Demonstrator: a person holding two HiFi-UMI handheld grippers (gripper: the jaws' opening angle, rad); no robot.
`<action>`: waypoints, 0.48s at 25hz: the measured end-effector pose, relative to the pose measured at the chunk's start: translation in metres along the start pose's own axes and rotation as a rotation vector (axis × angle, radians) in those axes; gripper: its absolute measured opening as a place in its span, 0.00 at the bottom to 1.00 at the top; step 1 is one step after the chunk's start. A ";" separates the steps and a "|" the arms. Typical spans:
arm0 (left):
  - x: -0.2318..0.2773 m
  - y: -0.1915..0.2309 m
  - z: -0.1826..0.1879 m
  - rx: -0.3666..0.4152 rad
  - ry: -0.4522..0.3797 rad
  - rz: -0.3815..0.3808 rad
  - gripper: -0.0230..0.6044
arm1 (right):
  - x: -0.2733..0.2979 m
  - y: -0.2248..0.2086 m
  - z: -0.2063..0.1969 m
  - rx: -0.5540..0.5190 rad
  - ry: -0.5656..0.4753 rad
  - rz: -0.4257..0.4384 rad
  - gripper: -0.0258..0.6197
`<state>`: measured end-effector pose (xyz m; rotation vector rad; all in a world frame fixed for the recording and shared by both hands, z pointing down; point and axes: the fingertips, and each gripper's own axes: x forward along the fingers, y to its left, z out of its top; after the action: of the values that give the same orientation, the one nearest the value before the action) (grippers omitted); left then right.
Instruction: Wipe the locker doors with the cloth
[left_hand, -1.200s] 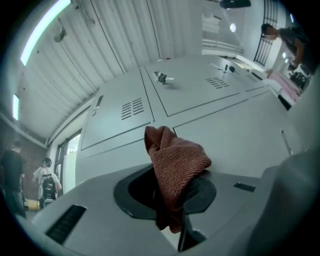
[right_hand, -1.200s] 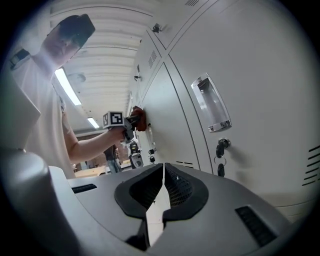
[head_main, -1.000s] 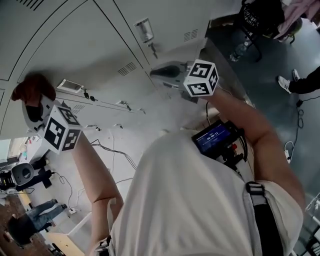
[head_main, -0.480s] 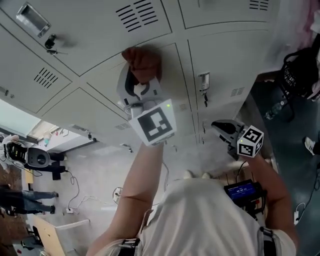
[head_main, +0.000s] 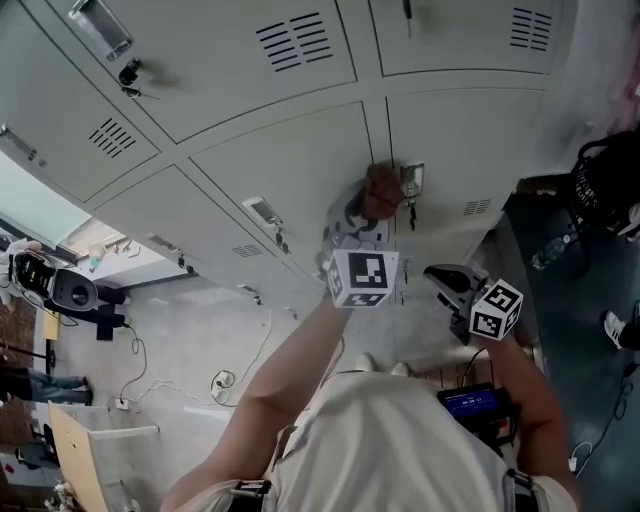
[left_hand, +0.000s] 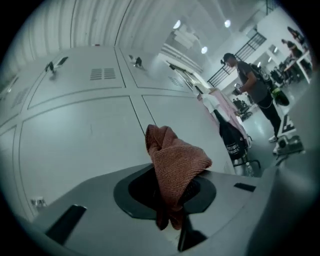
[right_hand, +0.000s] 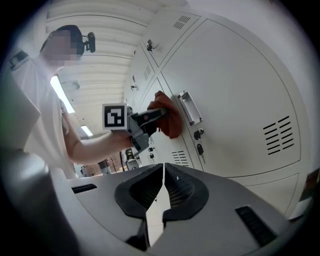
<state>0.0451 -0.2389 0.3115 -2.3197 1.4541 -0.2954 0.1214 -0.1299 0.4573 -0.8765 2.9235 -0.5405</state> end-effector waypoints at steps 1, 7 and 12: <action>-0.010 -0.006 -0.014 -0.026 0.014 -0.022 0.15 | 0.002 0.003 0.000 -0.004 0.001 0.018 0.07; -0.113 -0.016 -0.086 -0.215 0.131 -0.031 0.15 | 0.018 0.019 0.006 -0.044 -0.011 0.144 0.07; -0.195 -0.002 -0.142 -0.324 0.254 0.070 0.15 | 0.031 0.029 0.008 -0.056 0.000 0.227 0.07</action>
<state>-0.0920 -0.0929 0.4455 -2.5497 1.8189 -0.3690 0.0810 -0.1268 0.4420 -0.5372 2.9960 -0.4453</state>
